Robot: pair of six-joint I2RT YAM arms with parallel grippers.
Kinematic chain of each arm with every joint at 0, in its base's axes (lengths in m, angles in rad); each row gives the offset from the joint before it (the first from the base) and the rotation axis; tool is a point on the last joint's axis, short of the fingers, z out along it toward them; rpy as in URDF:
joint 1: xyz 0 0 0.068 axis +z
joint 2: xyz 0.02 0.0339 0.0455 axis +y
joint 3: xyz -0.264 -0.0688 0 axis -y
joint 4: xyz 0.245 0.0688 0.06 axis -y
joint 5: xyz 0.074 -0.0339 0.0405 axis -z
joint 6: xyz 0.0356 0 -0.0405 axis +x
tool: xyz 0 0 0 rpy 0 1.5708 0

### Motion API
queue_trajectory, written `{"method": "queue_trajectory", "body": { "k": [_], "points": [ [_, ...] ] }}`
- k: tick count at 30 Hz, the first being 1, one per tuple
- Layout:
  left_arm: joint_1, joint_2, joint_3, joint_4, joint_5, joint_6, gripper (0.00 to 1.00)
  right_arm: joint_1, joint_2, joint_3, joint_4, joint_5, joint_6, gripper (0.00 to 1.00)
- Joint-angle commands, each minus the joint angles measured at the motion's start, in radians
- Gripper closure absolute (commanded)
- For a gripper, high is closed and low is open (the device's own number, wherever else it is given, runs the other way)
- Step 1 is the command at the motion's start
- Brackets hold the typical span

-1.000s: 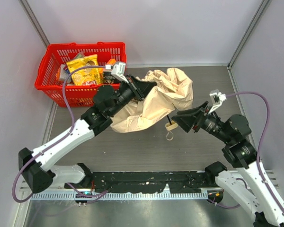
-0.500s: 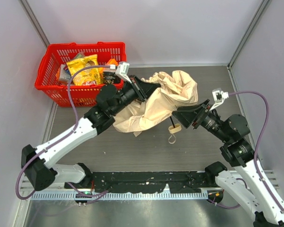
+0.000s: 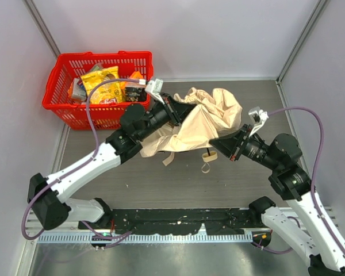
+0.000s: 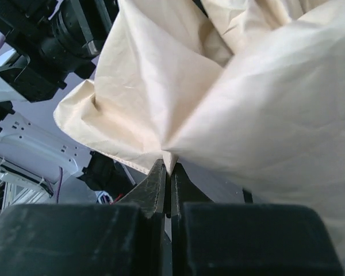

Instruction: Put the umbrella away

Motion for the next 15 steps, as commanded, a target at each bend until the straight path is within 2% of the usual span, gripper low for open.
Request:
{"method": "queue_trajectory", "body": {
  "k": [1, 3, 5, 7, 9, 10, 11, 12, 13, 14, 15],
  "points": [
    [0.011, -0.078, -0.018, 0.129, -0.179, 0.087, 1.00, -0.002, -0.061, 0.059, -0.245, -0.037, -0.058, 0.99],
    [0.022, -0.075, -0.033, 0.164, -0.221, 0.086, 1.00, -0.002, -0.064, 0.073, -0.314, -0.084, -0.046, 0.99],
    [0.027, -0.061, -0.029, 0.189, -0.226, 0.075, 1.00, -0.001, -0.066, 0.065, -0.306, -0.142, 0.000, 0.99],
    [0.028, -0.036, -0.016, 0.210, -0.191, 0.057, 1.00, -0.002, -0.077, 0.044, -0.263, -0.161, 0.072, 0.86],
    [0.028, -0.024, -0.022, 0.253, -0.158, 0.032, 1.00, -0.002, -0.069, 0.068, -0.293, -0.130, 0.057, 0.71],
    [0.027, -0.023, -0.036, 0.275, -0.146, 0.023, 1.00, -0.002, -0.061, 0.109, -0.330, -0.082, 0.033, 0.60],
    [0.028, -0.023, -0.047, 0.295, -0.137, 0.023, 1.00, -0.002, -0.048, 0.143, -0.411, -0.037, -0.031, 0.57],
    [0.028, -0.027, -0.064, 0.301, -0.108, 0.027, 1.00, -0.002, -0.043, 0.203, -0.463, 0.097, -0.056, 0.50],
    [0.028, -0.036, -0.075, 0.301, -0.091, 0.038, 1.00, -0.002, -0.034, 0.227, -0.539, 0.159, -0.116, 0.47],
    [0.027, -0.044, -0.085, 0.303, -0.066, 0.055, 1.00, -0.002, -0.034, 0.269, -0.560, 0.258, -0.148, 0.42],
    [0.028, -0.055, -0.099, 0.304, -0.036, 0.079, 1.00, -0.001, -0.028, 0.281, -0.575, 0.279, -0.205, 0.39]
  ]
}}
